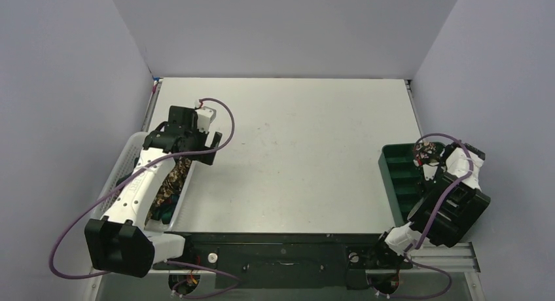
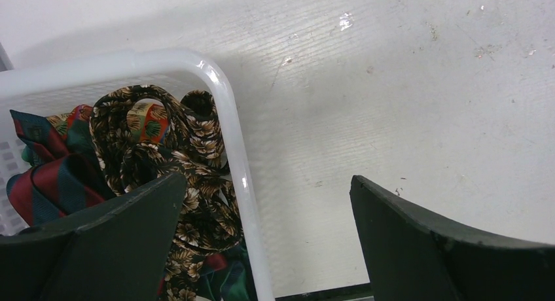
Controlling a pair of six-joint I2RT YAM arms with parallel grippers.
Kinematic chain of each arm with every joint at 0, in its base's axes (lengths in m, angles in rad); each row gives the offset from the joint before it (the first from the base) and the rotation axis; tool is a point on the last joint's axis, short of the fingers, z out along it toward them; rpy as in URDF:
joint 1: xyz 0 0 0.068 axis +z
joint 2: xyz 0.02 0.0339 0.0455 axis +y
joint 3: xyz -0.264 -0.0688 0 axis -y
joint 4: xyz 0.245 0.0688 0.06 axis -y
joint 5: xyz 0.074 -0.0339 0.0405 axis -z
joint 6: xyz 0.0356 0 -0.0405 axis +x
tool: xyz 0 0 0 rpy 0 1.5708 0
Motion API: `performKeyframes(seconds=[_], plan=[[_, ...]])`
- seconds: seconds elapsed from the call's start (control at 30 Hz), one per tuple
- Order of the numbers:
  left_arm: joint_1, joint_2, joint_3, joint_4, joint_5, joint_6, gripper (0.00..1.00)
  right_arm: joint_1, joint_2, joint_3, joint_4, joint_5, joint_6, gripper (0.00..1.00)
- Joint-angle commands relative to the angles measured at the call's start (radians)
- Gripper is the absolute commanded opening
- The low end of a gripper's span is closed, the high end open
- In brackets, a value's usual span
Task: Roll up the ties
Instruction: Move the storage box to the corner of the board.
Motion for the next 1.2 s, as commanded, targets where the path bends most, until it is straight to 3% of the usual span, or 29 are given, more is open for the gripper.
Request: performKeyframes(seconds=[0.0, 0.17, 0.3, 0.5, 0.77, 0.93, 1.17], plan=[[-0.001, 0.021, 0.047, 0.025, -0.021, 0.010, 0.97, 0.085, 0.044, -0.042, 0.143, 0.000, 0.086, 0.59], [0.001, 0.047, 0.083, 0.010, -0.041, -0.001, 0.97, 0.211, 0.128, -0.022, 0.253, -0.057, 0.181, 0.58], [0.004, 0.075, 0.120, -0.010, -0.057, -0.012, 0.97, 0.288, 0.228, 0.115, 0.295, -0.122, 0.283, 0.58], [0.029, 0.147, 0.170, -0.024, -0.082, -0.021, 0.97, 0.383, 0.471, 0.510, 0.336, -0.157, 0.380, 0.58], [0.169, 0.268, 0.296, -0.107, 0.016, -0.026, 0.97, 0.461, 0.822, 1.052, 0.313, -0.093, 0.366, 0.58], [0.243, 0.293, 0.357, -0.153, 0.053, 0.006, 0.97, 0.473, 0.795, 1.143, 0.331, -0.057, 0.374, 0.59], [0.429, 0.258, 0.359, -0.236, 0.179, 0.155, 0.97, 0.475, 0.518, 0.970, 0.320, -0.196, 0.334, 0.63]])
